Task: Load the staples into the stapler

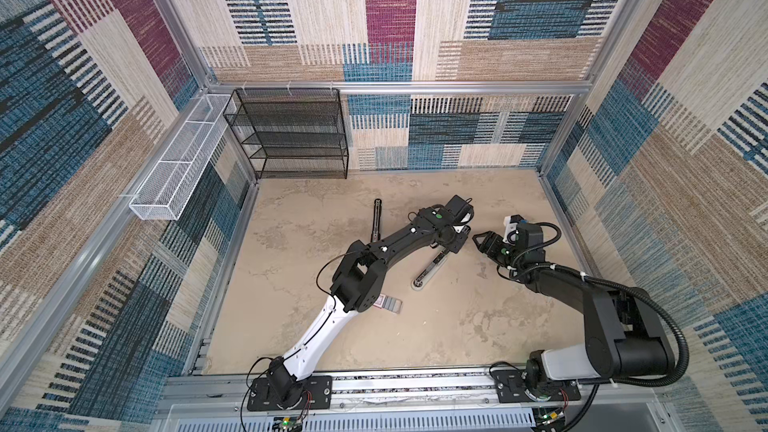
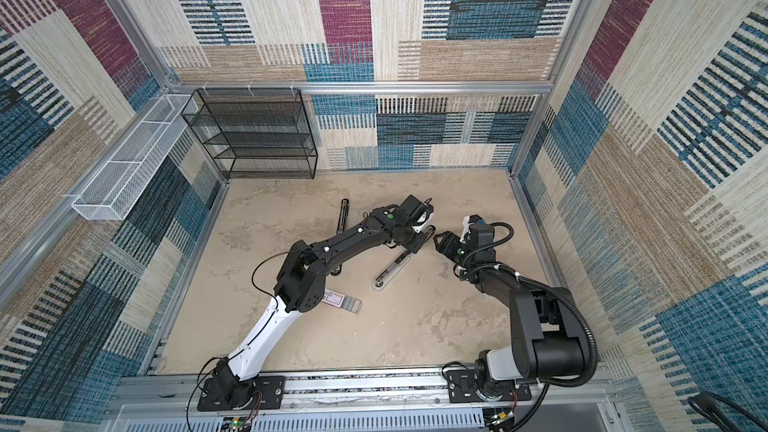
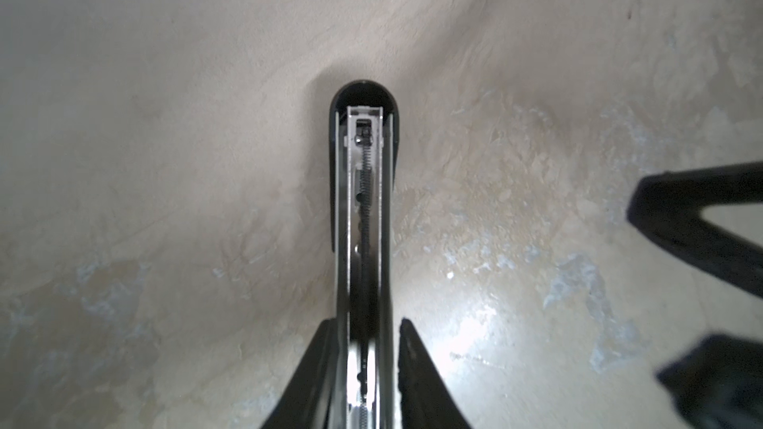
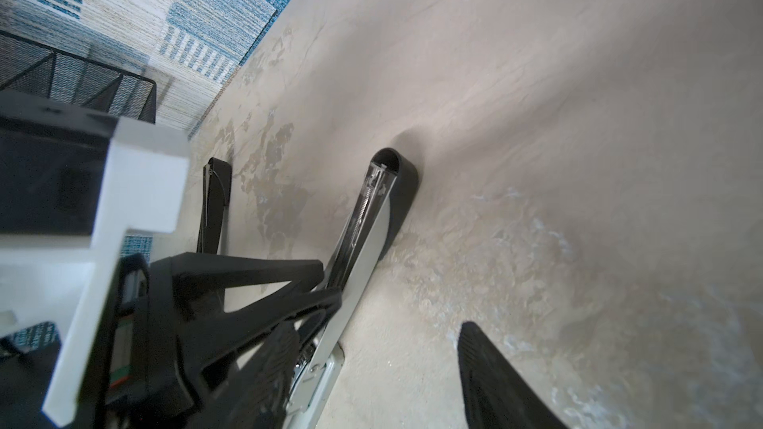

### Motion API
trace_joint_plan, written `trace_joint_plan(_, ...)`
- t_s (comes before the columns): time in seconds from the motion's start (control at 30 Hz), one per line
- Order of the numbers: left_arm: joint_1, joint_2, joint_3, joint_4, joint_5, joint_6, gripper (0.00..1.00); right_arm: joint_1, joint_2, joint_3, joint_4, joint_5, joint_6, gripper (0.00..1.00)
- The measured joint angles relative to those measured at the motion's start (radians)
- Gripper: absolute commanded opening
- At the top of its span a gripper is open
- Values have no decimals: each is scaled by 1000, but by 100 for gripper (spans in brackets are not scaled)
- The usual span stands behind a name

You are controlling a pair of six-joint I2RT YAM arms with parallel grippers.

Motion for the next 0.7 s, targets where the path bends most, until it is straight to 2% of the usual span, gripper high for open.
trace_joint_plan(0.17,-6,-3,-11,12,-19,1,45,-1,26,7,26,-21,18,65)
trace_joint_plan(0.4,-13,-26,-48,34,-79,2,45,-2,17,1,53,-33,22,65)
trace_joint_plan(0.7,-11,-89,-84,12,-78,2,47,-2,8,-4,53,-36,22,65)
